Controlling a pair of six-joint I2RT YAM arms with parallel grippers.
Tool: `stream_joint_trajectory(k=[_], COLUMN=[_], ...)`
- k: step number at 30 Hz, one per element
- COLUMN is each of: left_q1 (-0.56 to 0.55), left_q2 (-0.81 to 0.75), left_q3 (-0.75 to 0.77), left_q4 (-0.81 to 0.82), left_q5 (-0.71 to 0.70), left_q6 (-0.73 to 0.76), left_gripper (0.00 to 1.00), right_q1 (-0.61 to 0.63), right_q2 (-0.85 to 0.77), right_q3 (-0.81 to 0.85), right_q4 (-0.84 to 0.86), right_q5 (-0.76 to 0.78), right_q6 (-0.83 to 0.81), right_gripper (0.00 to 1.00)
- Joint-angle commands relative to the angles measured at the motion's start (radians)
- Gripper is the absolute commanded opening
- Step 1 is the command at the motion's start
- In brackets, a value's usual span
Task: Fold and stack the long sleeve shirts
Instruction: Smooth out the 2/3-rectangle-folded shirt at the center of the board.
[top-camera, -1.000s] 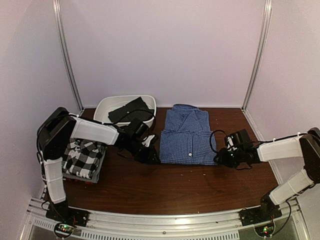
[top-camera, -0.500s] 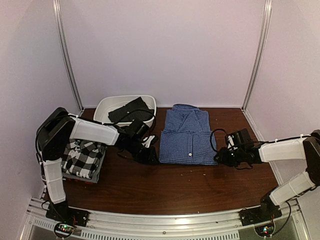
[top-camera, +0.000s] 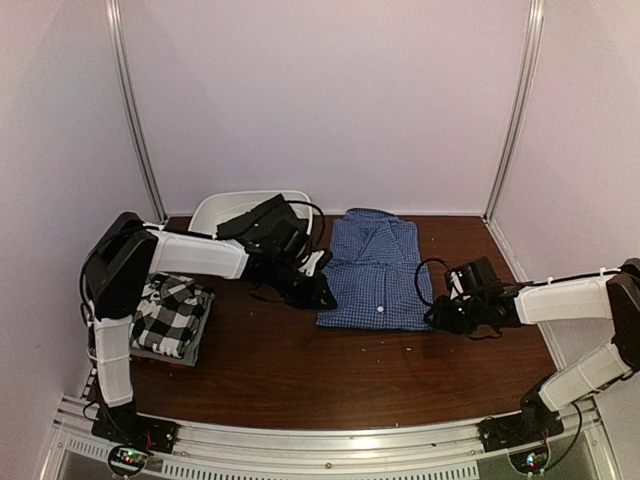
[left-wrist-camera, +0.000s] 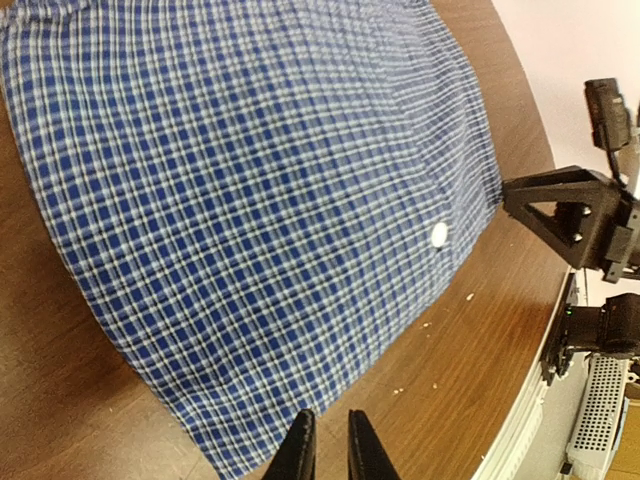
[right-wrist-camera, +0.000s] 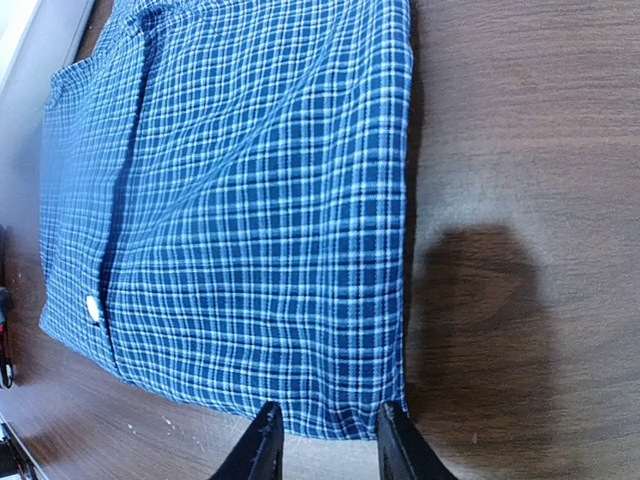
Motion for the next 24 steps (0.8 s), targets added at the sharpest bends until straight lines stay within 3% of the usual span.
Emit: stream_joint_trajectory(k=[1,24], left_q1=[-0.012,-0.001], left_q2=[0.065,-0.023], left_q3=[-0.016,-0.128], left_q4=[0.039,0.004], left_q5=[0.031,-0.038], left_q6=[-0.007,-0.002], left_gripper=[0.13,0.12], right_q1=[0.008,0.008], right_q2=[0.002,0.015], right_q3=[0.016,-0.064], right_q4=[-0.008,0.018], right_q5=[0.033,0.047], right_q6=[0.013,0.024], right_gripper=[0.33,0.31])
